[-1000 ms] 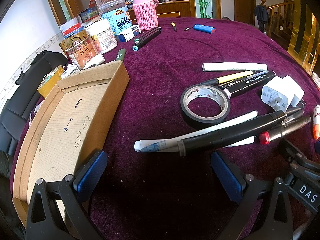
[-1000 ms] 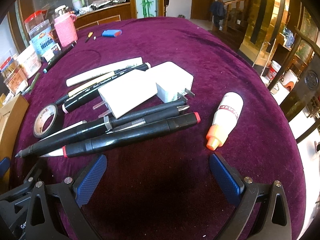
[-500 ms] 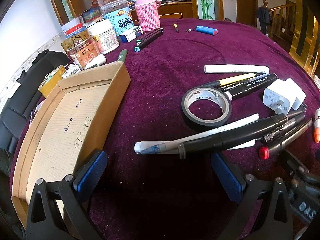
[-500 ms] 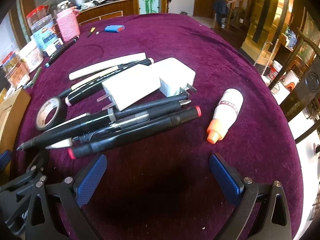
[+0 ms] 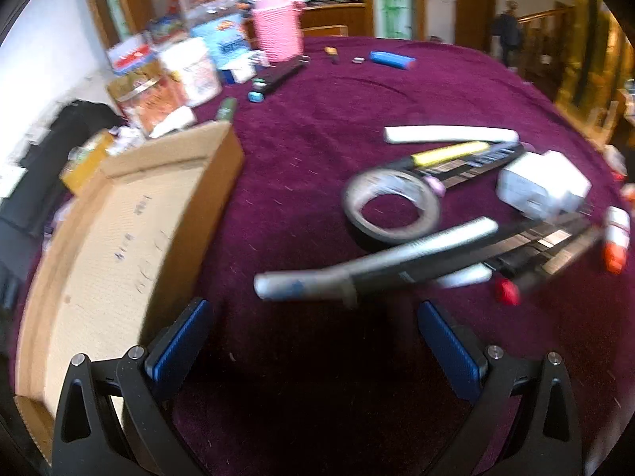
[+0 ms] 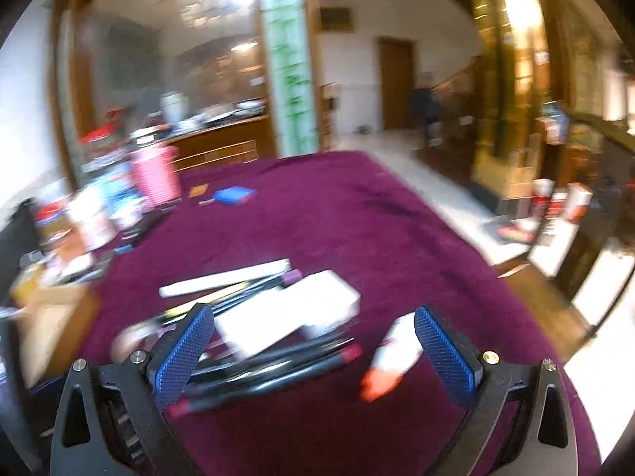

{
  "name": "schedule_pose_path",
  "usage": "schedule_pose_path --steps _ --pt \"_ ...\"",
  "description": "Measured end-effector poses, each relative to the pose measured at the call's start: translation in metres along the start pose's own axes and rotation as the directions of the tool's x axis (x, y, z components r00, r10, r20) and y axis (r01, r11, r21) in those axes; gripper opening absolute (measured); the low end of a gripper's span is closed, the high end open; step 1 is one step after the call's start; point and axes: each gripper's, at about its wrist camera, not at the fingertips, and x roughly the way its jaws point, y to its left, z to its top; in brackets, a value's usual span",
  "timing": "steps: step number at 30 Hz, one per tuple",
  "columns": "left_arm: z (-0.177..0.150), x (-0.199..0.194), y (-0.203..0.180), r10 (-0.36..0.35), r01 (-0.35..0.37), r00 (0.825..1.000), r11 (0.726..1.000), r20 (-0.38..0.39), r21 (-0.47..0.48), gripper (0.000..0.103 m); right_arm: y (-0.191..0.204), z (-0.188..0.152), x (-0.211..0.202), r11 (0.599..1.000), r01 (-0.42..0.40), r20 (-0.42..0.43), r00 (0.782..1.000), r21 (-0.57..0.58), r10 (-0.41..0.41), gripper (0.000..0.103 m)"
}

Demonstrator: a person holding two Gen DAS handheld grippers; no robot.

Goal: Organize rigid objects
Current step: 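Move the left gripper over the pile of pens toward the white marker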

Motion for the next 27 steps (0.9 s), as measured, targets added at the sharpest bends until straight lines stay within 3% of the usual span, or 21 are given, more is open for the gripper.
schedule_pose_path --steps 2,4,7,11,15,19,22,23,25,26,27 --pt "-0.008 -0.017 0.007 -0.093 0.094 0.995 0.995 0.022 -0.024 0.103 -0.010 0.001 0.005 0.999 -0.014 -0.026 1.000 0.052 0.015 0.102" --pt "-0.014 -0.038 0.011 -0.104 0.105 0.989 0.994 0.101 -0.004 0.103 -0.021 0.002 0.003 0.993 -0.032 -0.011 0.999 0.114 0.033 0.102" --pt "-0.020 -0.060 0.015 -0.121 0.123 0.973 0.992 0.197 0.004 0.103 -0.023 -0.002 0.002 0.994 -0.030 -0.019 0.999 0.108 0.032 0.102" --pt "-0.019 -0.066 0.017 -0.138 0.143 0.962 0.990 0.237 -0.004 0.103 -0.005 -0.005 -0.008 0.998 -0.046 0.008 0.999 0.044 0.046 0.102" --pt "-0.004 -0.045 0.004 -0.178 0.171 0.978 0.983 0.105 0.069 0.103 0.004 -0.007 -0.008 0.998 -0.064 0.019 0.998 0.002 0.064 0.102" --pt "0.023 -0.014 -0.014 -0.214 0.211 0.977 0.966 0.009 0.148 0.103 0.001 -0.007 -0.004 0.998 -0.064 0.005 0.998 0.015 0.064 0.102" --pt "0.032 0.015 -0.019 -0.293 0.313 0.946 0.938 -0.139 0.148 0.102 -0.003 -0.008 0.003 0.997 -0.065 -0.026 0.997 0.038 0.066 0.102" --pt "0.032 0.014 -0.022 -0.267 0.287 0.955 0.941 -0.125 0.181 0.102 -0.003 -0.009 0.006 0.997 -0.067 -0.041 0.997 0.042 0.069 0.102" --pt "0.024 0.007 -0.028 -0.282 0.308 0.949 0.923 -0.139 0.231 0.102 -0.005 -0.010 0.010 0.996 -0.077 -0.065 0.995 0.049 0.080 0.102" --pt "0.019 0.001 -0.031 -0.317 0.345 0.937 0.905 -0.147 0.250 0.102 -0.005 -0.010 0.012 0.995 -0.084 -0.074 0.993 0.053 0.087 0.102" --pt "0.013 -0.006 -0.034 -0.369 0.404 0.913 0.877 -0.172 0.260 0.102 -0.005 -0.011 0.013 0.995 -0.088 -0.080 0.992 0.055 0.092 0.102"
